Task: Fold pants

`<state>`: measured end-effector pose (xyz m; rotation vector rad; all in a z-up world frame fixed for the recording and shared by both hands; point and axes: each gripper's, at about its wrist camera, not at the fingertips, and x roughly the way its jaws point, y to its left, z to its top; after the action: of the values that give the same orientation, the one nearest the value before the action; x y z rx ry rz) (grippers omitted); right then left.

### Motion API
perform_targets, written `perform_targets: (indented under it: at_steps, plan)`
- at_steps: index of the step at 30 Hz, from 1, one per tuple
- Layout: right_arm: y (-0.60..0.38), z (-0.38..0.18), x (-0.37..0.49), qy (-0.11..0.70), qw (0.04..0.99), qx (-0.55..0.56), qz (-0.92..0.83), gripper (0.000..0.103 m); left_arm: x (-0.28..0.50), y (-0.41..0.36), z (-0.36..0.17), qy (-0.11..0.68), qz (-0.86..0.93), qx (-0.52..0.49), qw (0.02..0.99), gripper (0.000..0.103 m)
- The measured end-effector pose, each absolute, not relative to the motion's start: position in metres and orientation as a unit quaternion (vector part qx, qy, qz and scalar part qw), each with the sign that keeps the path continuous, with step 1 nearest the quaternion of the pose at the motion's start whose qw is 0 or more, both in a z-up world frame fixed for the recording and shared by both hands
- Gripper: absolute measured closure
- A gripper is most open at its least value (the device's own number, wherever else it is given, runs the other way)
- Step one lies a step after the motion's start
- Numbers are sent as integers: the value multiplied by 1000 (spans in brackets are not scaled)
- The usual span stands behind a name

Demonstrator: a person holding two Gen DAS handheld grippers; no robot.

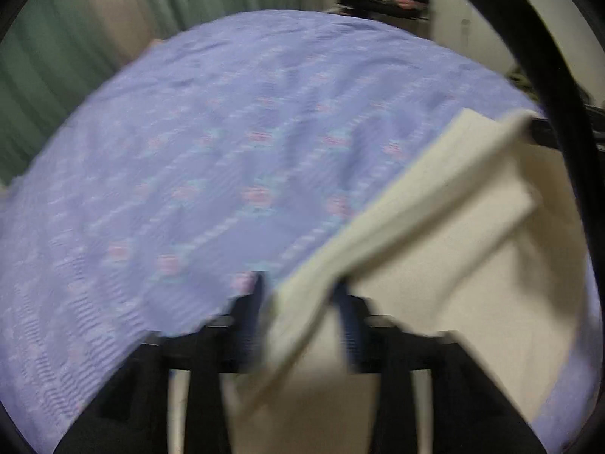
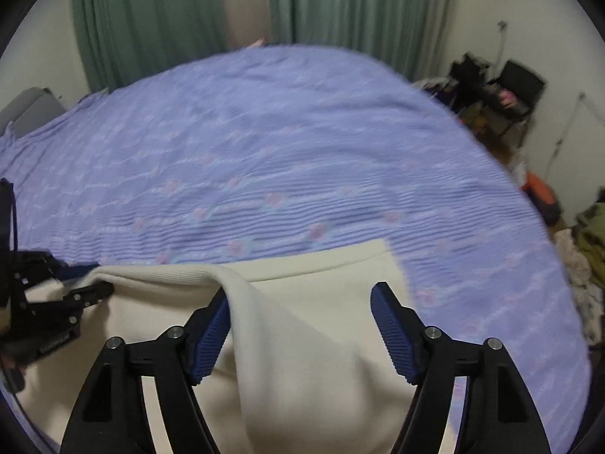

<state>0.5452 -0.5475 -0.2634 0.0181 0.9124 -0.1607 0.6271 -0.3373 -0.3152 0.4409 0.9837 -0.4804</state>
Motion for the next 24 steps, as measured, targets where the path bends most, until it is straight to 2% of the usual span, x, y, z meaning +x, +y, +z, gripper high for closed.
perform_targets:
  at_steps: [2, 4, 10, 17, 20, 24]
  plan:
    - [-556, -252, 530, 410, 904, 3, -119, 29, 625, -333, -305, 446, -213, 193, 848, 37]
    - [-568, -240, 531, 385, 911, -6, -150, 29, 628, -332, -295, 444, -213, 183, 851, 37]
    - [-607, -214, 521, 383, 906, 14, -179, 29, 604, -343, -251, 398, -232, 160, 873, 33]
    - [-609, -260, 511, 445, 888, 16, -115, 30, 567, -368, -251, 390, -271, 157, 866, 31]
    - [-612, -279, 506, 477, 871, 22, -119, 31, 553, -379, -265, 409, -273, 162, 856, 31]
    - [-613, -284, 467, 474, 867, 38, -147, 31, 525, -368, -276, 439, -261, 119, 851, 31]
